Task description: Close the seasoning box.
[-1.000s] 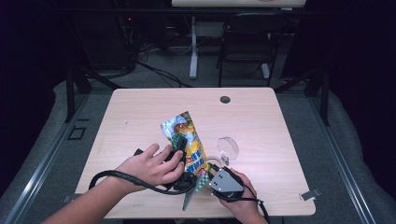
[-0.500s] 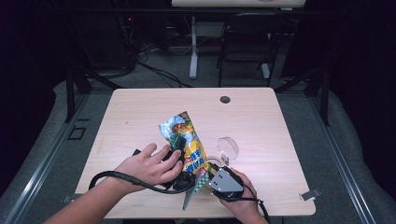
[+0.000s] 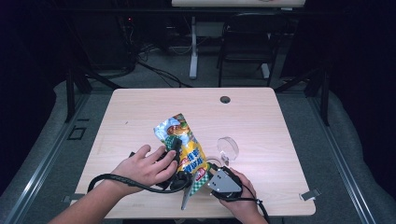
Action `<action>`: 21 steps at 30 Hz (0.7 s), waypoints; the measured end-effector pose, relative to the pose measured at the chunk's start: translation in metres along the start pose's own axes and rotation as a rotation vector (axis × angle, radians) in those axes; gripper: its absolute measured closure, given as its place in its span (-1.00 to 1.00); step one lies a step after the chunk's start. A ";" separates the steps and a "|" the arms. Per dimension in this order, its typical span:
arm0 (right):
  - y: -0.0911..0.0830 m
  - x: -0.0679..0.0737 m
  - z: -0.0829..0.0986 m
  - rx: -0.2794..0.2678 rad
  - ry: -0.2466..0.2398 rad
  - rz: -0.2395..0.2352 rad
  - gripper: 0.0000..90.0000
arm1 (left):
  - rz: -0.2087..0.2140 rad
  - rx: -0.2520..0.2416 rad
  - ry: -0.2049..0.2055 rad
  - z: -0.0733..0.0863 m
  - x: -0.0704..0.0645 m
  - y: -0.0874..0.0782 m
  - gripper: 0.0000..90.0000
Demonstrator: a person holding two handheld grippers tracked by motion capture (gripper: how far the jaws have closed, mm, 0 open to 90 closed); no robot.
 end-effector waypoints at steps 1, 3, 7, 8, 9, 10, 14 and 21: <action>0.000 0.000 0.000 0.000 -0.002 0.002 0.66 | 0.011 0.012 -0.011 0.001 -0.002 0.000 0.90; 0.000 0.000 0.000 -0.002 -0.004 0.003 0.66 | 0.007 0.007 -0.019 0.002 -0.003 0.000 0.90; 0.001 0.000 0.000 -0.001 -0.005 0.003 0.66 | 0.027 0.022 -0.037 0.004 -0.006 0.000 0.90; 0.001 0.000 0.000 -0.002 -0.005 0.003 0.66 | 0.023 0.018 -0.049 0.004 -0.008 0.000 0.91; 0.001 0.000 0.000 -0.002 -0.005 0.004 0.66 | 0.023 0.015 -0.058 0.004 -0.008 0.000 0.91; 0.001 0.000 0.000 -0.002 -0.006 0.004 0.66 | 0.022 0.011 -0.074 0.005 -0.010 0.001 0.91; 0.000 -0.001 0.000 -0.002 -0.007 0.003 0.65 | 0.024 0.007 -0.103 0.005 -0.013 0.001 0.91; 0.000 -0.001 0.000 -0.001 -0.010 0.002 0.66 | 0.029 0.003 -0.145 0.007 -0.021 0.001 0.91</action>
Point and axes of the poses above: each handheld gripper's, and its own axes: y roughly forward along the jaws, z roughly out of its underside, x roughly to its left, the point moved 5 cm from there along y, roughly forward along the jaws, and after that the axes turned 14 degrees about -x, right-handed, at the moved point
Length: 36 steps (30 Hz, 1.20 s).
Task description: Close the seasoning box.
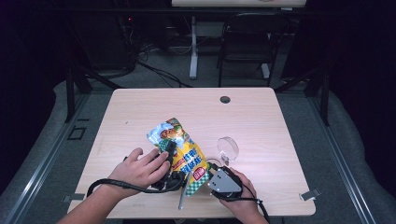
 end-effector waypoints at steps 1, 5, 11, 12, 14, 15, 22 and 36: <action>0.000 0.000 0.000 0.001 -0.002 -0.001 0.66 | 0.006 0.003 -0.014 0.001 -0.002 0.000 0.91; 0.000 0.000 0.000 -0.002 -0.010 -0.001 0.65 | 0.020 -0.003 -0.062 0.002 -0.007 0.001 0.91; 0.000 0.000 0.000 -0.003 -0.010 0.000 0.65 | 0.022 -0.006 -0.111 0.004 -0.015 0.002 0.92; 0.000 0.000 0.000 -0.001 -0.010 -0.001 0.65 | 0.026 -0.004 -0.115 0.004 -0.017 0.002 0.92; 0.000 0.000 0.000 0.004 -0.012 -0.004 0.65 | 0.025 -0.009 -0.116 0.004 -0.019 0.002 0.92; 0.000 0.000 0.000 0.003 -0.012 -0.004 0.65 | 0.028 -0.009 -0.121 0.005 -0.020 0.003 0.92; -0.001 0.000 0.000 -0.001 -0.016 -0.003 0.65 | 0.033 -0.007 -0.151 0.006 -0.023 0.003 0.93; -0.002 -0.001 0.000 -0.004 -0.015 0.001 0.65 | 0.056 -0.034 -0.274 0.008 -0.036 0.005 0.94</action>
Point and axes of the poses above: each handheld gripper's, and its own axes: y roughly forward along the jaws, z roughly out of its underside, x roughly to its left, the point moved 5 cm from there along y, roughly forward along the jaws, and after that the axes turned 14 degrees about -x, right-handed, at the moved point
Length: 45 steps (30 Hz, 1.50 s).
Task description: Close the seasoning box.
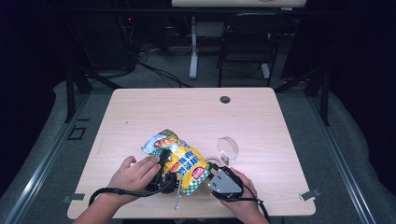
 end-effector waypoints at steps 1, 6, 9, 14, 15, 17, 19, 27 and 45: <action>0.000 0.000 0.000 -0.002 0.000 0.001 0.64 | 0.003 -0.002 -0.011 0.001 -0.001 0.000 0.94; 0.000 0.000 0.000 -0.006 -0.003 0.003 0.64 | 0.011 -0.005 -0.052 0.002 -0.004 0.001 0.95; 0.000 0.000 -0.001 -0.009 -0.003 0.006 0.64 | 0.015 -0.013 -0.075 0.003 -0.005 0.002 0.95; 0.000 0.000 -0.001 -0.009 -0.004 0.008 0.63 | 0.022 -0.019 -0.108 0.004 -0.009 0.003 0.95; 0.000 0.000 0.000 -0.009 -0.004 0.009 0.63 | 0.023 -0.022 -0.123 0.005 -0.010 0.004 0.95; 0.000 -0.001 0.000 -0.009 -0.003 0.008 0.63 | 0.025 -0.025 -0.141 0.005 -0.012 0.004 0.95; 0.000 0.000 0.000 -0.007 -0.002 0.009 0.63 | 0.032 -0.029 -0.160 0.006 -0.013 0.005 0.95; 0.000 0.000 0.000 -0.013 -0.002 0.016 0.62 | 0.041 -0.045 -0.217 0.008 -0.018 0.007 0.95; 0.000 -0.002 0.001 -0.016 0.005 0.024 0.59 | 0.051 -0.073 -0.345 0.011 -0.027 0.010 0.96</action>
Point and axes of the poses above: each handheld gripper's, and its own axes: y roughly forward along the jaws, z roughly out of its underside, x roughly to its left, the point moved 5 cm from there along y, roughly forward along the jaws, and after that the axes turned 14 degrees about -x, right-handed, at the moved point
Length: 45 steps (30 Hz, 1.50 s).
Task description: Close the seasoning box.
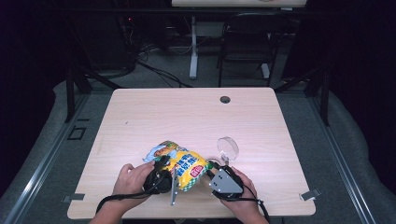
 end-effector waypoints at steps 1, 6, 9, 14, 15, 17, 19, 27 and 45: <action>0.000 0.000 0.000 0.001 0.002 -0.001 0.58 | 0.003 -0.002 -0.006 0.000 0.000 0.000 0.96; 0.000 0.001 0.001 -0.001 0.004 -0.002 0.57 | 0.012 -0.009 -0.042 0.003 -0.003 0.000 0.96; 0.000 0.001 0.000 -0.004 0.012 -0.003 0.56 | 0.012 -0.017 -0.066 0.005 -0.004 0.001 0.96; 0.001 0.000 0.001 -0.008 0.028 -0.002 0.51 | 0.012 -0.025 -0.098 0.007 -0.009 0.002 0.96; 0.001 0.000 0.001 -0.007 0.026 -0.003 0.51 | 0.013 -0.029 -0.108 0.007 -0.010 0.002 0.96; 0.001 0.001 0.001 -0.006 0.026 -0.005 0.49 | 0.023 -0.031 -0.118 0.009 -0.011 0.003 0.96; 0.001 0.001 0.001 -0.009 0.029 -0.006 0.43 | 0.022 -0.031 -0.119 0.009 -0.011 0.003 0.96; -0.001 0.001 0.001 -0.015 0.027 0.000 0.36 | 0.024 -0.039 -0.159 0.013 -0.013 0.002 0.95; -0.006 -0.007 0.002 -0.028 0.063 0.026 0.30 | 0.055 -0.077 -0.275 0.019 -0.013 0.005 0.95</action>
Point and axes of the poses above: each handheld gripper's, and its own axes: y roughly forward along the jaws, z roughly out of its underside, x roughly to its left, the point moved 5 cm from there along y, roughly forward along the jaws, and after that the axes turned 14 degrees about -x, right-handed, at the moved point
